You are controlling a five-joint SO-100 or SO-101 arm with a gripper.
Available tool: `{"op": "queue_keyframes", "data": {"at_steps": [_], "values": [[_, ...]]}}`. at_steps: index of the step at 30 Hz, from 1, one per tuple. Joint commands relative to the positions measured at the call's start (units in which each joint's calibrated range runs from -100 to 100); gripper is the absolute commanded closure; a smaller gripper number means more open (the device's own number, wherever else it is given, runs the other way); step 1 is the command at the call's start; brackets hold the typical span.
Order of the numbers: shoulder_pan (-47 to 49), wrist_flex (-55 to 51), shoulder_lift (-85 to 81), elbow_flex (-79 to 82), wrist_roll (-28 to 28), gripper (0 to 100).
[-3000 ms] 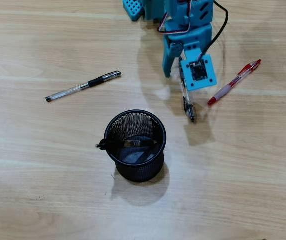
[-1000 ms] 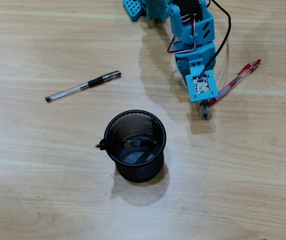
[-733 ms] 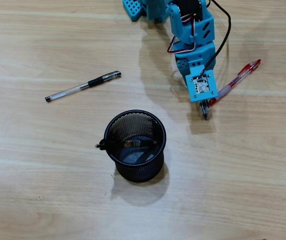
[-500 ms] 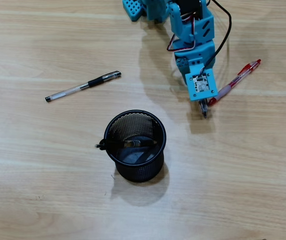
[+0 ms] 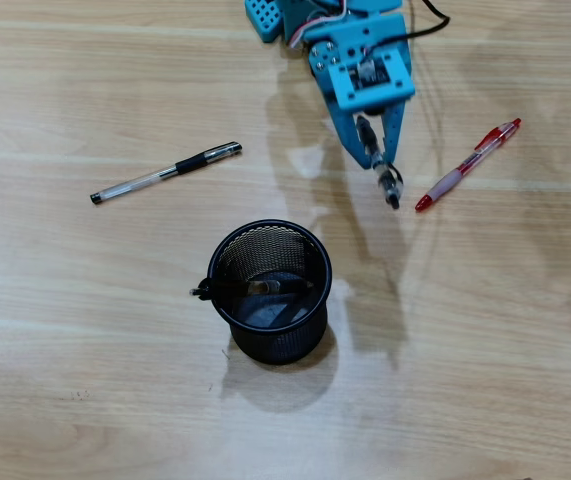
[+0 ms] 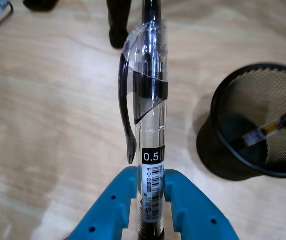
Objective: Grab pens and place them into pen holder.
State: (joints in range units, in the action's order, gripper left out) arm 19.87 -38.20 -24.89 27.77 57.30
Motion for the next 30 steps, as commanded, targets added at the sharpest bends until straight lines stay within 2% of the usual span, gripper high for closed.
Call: {"op": "queue_keyframes", "data": {"at_steps": [1, 4, 16, 30], "values": [[-2.1, 0.3, -2.7, -9.0, -1.0, 98], [-3.5, 5.3, -2.7, -11.3, -1.9, 98], [-10.4, 48.1, 6.5, -3.5, -2.4, 98], [-14.4, 65.6, 19.7, -0.7, -3.8, 98]]}}
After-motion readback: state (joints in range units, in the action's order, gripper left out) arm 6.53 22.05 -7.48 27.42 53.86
